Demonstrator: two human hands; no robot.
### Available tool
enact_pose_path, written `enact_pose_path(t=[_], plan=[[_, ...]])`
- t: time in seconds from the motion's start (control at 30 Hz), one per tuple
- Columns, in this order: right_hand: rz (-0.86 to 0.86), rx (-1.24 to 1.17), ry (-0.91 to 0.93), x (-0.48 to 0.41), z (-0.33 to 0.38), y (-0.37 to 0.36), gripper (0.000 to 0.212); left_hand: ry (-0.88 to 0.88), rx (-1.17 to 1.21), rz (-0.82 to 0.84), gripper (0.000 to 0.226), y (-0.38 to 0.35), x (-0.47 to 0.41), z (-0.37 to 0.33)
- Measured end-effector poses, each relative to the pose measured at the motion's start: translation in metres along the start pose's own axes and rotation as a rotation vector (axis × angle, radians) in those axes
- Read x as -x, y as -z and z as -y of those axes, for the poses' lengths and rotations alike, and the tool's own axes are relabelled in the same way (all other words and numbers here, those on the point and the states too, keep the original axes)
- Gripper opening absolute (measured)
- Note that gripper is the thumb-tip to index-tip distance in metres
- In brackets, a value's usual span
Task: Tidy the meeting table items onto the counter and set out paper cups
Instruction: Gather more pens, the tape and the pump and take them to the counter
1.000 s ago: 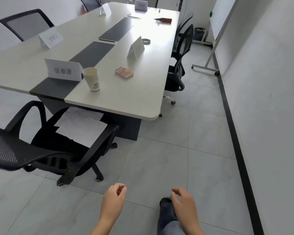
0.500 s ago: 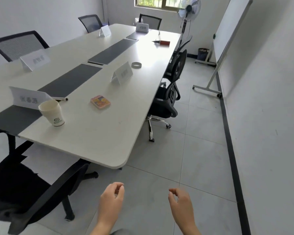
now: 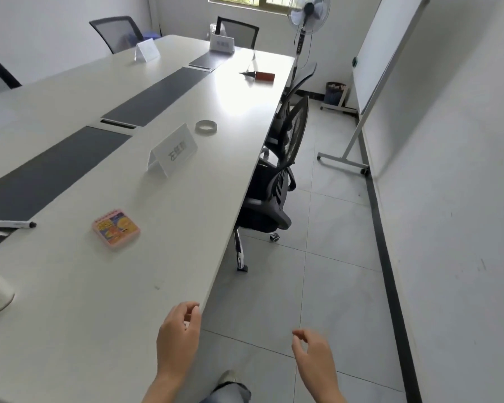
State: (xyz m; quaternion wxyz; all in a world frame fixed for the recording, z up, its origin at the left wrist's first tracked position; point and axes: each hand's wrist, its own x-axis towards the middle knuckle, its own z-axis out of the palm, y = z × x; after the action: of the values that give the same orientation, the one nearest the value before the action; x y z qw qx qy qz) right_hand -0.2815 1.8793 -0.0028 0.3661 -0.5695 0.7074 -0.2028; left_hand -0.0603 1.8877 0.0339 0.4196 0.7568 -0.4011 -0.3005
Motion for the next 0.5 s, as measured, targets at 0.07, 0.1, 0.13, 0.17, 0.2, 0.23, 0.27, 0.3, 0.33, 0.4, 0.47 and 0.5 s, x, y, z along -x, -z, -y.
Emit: enact_pose_path(t=[0.07, 0.1, 0.13, 0.17, 0.2, 0.23, 0.27, 0.3, 0.33, 0.4, 0.47, 0.5], plan=[[-0.045, -0.026, -0.013, -0.032, 0.015, 0.011, 0.015, -0.053, 0.0, 0.023, 0.039, -0.015, -0.037, -0.025], [-0.065, -0.044, -0.016, -0.046, 0.022, 0.015, 0.013, -0.077, 0.006, 0.031, 0.039, -0.022, -0.054, -0.038], [-0.079, -0.057, -0.025, -0.059, 0.028, 0.018, 0.013, -0.097, 0.009, 0.039, 0.039, -0.03, -0.071, -0.05], [-0.081, -0.065, -0.042, -0.07, 0.032, 0.02, 0.014, -0.113, 0.007, 0.05, 0.039, -0.037, -0.086, -0.058], [-0.077, -0.069, -0.064, -0.081, 0.034, 0.023, 0.016, -0.122, 0.002, 0.063, 0.039, -0.046, -0.1, -0.065], [-0.077, -0.065, -0.081, -0.09, 0.033, 0.025, 0.02, -0.121, 0.0, 0.078, 0.038, -0.055, -0.113, -0.07], [-0.082, -0.058, -0.094, -0.099, 0.03, 0.028, 0.024, -0.115, -0.002, 0.092, 0.037, -0.064, -0.124, -0.074], [-0.084, -0.054, -0.113, -0.109, 0.027, 0.033, 0.025, -0.108, -0.008, 0.102, 0.034, -0.074, -0.136, -0.078], [-0.087, -0.059, -0.136, -0.12, 0.023, 0.038, 0.022, -0.102, -0.018, 0.109, 0.03, -0.085, -0.146, -0.082], [-0.097, -0.071, -0.178, -0.149, 0.015, 0.049, 0.015, -0.084, -0.033, 0.114, 0.021, -0.108, -0.166, -0.091], [-0.105, -0.073, -0.193, -0.182, 0.008, 0.061, 0.014, -0.081, -0.049, 0.112, 0.018, -0.131, -0.184, -0.103], [-0.106, -0.079, -0.19, -0.199, 0.007, 0.067, 0.014, -0.085, -0.06, 0.107, 0.017, -0.143, -0.194, -0.109]])
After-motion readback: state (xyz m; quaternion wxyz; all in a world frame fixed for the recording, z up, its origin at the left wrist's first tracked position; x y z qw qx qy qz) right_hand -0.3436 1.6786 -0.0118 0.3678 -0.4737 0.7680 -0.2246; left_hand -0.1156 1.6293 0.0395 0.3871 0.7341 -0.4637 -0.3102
